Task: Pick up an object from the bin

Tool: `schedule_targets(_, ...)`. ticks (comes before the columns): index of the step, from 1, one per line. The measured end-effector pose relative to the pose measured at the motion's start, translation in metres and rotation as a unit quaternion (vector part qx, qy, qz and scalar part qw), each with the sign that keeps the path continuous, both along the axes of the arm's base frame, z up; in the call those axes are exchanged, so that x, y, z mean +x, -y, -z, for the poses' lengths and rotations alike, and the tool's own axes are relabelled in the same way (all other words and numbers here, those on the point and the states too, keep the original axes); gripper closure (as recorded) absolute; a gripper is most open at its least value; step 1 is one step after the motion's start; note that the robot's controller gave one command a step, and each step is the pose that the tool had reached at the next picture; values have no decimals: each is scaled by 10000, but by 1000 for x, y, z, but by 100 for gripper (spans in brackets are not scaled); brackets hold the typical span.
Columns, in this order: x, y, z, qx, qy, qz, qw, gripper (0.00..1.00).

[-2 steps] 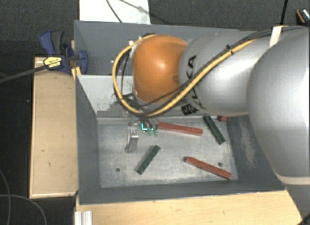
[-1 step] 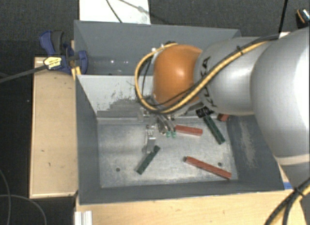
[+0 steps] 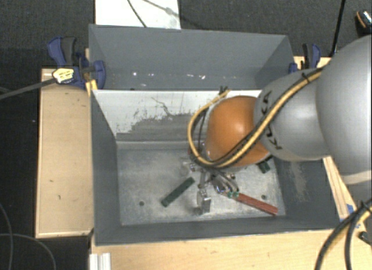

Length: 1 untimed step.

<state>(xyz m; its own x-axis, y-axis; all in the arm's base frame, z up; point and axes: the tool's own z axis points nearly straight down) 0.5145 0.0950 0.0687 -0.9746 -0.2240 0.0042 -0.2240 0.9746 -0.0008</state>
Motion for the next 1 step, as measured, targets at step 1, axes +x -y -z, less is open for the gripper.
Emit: schedule_targets(1,1,-2,-2,13,20,26,10000,100)
